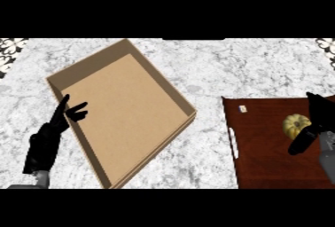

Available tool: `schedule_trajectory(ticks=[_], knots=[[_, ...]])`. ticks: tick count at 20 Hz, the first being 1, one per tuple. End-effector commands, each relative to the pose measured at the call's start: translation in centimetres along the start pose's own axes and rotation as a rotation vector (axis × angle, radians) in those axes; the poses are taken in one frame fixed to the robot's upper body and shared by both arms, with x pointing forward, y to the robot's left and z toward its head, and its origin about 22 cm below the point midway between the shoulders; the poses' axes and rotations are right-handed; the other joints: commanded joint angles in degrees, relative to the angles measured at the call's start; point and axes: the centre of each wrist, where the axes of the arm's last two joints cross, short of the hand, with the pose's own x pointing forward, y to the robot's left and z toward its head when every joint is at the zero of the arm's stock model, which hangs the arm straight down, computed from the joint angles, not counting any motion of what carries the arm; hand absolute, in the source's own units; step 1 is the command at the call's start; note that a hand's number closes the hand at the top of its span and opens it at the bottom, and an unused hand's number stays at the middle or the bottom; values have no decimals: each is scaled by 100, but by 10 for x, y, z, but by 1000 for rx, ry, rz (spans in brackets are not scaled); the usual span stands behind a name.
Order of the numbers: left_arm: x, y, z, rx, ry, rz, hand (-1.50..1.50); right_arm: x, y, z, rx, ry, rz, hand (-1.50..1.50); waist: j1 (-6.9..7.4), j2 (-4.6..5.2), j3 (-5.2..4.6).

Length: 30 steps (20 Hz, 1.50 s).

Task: Pick the squash from the tray and place it in the cardboard box

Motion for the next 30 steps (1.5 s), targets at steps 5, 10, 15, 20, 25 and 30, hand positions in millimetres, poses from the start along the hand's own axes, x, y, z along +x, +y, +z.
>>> schedule_trajectory(ticks=[5, 10, 15, 20, 25, 30], knots=[[1, 2, -15, 25, 15, -16, 0, 10, 6, 7, 30, 110, 45, -150, -7, 6, 1], [-2, -17, -6, 10, -8, -22, 0, -10, 16, -14, 12, 112, 9, -150, 5, 7, 3], [-1, 4, 11, 19, 9, -12, 0, 6, 23, -8, 13, 99, -4, -150, 27, 2, 4], [-18, -8, -10, 8, 4, -13, 0, -20, 30, -18, 13, 114, 14, -150, -19, 6, 2], [1, -6, -9, 19, 5, -31, 0, -5, 34, -21, 46, 113, 19, -150, 2, 6, 3], [0, -11, 2, 22, 11, -25, 0, 6, 40, -35, 77, 118, 39, -150, 25, 8, 4]])
